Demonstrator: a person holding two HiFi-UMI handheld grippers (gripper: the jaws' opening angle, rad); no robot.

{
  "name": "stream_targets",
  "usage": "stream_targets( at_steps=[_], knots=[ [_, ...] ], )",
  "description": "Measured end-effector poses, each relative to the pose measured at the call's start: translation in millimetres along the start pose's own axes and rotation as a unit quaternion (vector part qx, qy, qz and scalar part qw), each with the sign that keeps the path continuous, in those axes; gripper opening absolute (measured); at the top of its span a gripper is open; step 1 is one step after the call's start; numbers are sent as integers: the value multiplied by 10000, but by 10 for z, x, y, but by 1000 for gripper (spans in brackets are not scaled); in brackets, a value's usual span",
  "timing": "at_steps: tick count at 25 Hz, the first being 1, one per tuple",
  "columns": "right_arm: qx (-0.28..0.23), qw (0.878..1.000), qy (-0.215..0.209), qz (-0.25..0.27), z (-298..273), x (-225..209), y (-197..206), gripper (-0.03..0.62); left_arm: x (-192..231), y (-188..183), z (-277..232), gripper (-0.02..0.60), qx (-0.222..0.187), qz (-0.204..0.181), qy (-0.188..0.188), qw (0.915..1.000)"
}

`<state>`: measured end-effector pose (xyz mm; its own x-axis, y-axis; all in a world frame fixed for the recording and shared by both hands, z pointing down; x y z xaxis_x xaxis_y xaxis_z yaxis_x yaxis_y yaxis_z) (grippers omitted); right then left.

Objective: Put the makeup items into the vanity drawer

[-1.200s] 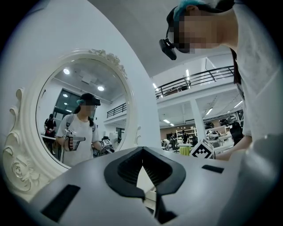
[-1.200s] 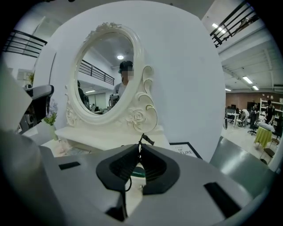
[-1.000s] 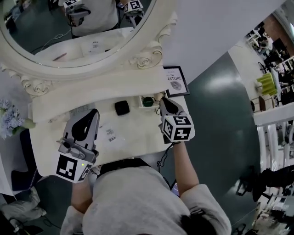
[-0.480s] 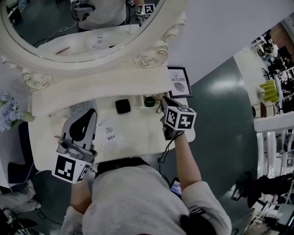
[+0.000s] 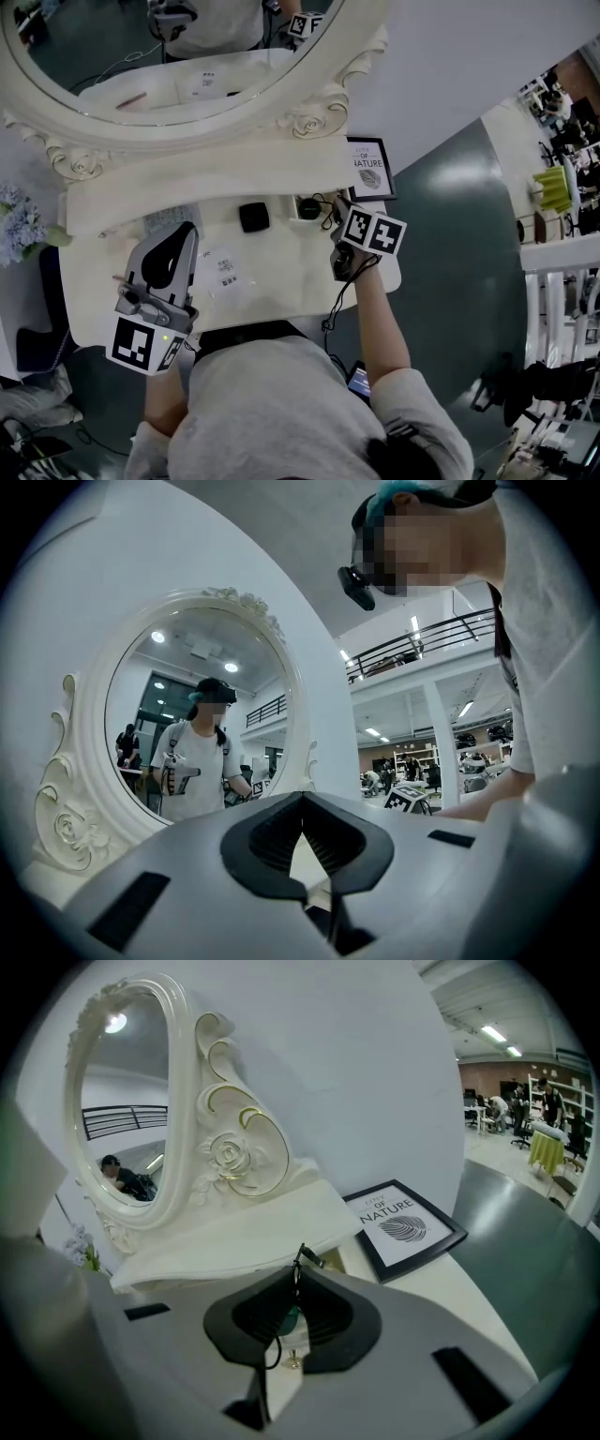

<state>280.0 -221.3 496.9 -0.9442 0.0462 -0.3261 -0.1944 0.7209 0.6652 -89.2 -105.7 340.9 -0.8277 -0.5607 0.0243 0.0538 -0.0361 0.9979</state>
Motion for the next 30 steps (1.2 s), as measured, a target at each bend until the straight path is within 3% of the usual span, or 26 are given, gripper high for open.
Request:
stream_targets(
  at_steps=[20, 30],
  knots=[
    [184, 9981, 128, -576, -209, -57, 7, 37, 102, -5, 10, 14, 50, -13, -7, 10000],
    [188, 9993, 46, -329, -209, -33, 21, 37, 121, -7, 17, 14, 50, -15, -16, 10000]
  ],
)
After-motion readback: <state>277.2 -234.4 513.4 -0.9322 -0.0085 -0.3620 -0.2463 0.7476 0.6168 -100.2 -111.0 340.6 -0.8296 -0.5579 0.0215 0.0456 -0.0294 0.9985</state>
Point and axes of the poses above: the fingertips, and each gripper's own axes: z backward along the fingers, x to its left, y out of its underside, the point moved 10 cm from there along z, backward along the fingers, and after that the axes turned 2 degrees about z, right-handed, at the moved point
